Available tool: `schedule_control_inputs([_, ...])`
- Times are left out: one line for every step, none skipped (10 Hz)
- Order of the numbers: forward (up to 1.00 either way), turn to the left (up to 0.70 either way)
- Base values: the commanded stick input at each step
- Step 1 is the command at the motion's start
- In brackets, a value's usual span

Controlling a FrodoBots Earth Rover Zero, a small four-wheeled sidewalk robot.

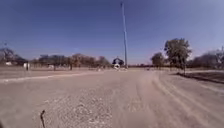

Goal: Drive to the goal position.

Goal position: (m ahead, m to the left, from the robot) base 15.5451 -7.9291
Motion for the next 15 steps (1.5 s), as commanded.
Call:
schedule_control_inputs([0.50,0.00])
schedule_control_inputs([0.50,0.00])
schedule_control_inputs([0.50,0.00])
schedule_control_inputs([0.50,0.00])
schedule_control_inputs([0.50,0.00])
schedule_control_inputs([0.50,0.00])
schedule_control_inputs([0.50,0.00])
schedule_control_inputs([0.50,0.00])
schedule_control_inputs([0.50,0.00])
schedule_control_inputs([0.50,0.00])
schedule_control_inputs([0.50,0.00])
schedule_control_inputs([0.50,0.00])
schedule_control_inputs([0.50,0.00])
schedule_control_inputs([0.50,0.00])
schedule_control_inputs([0.50,0.00])
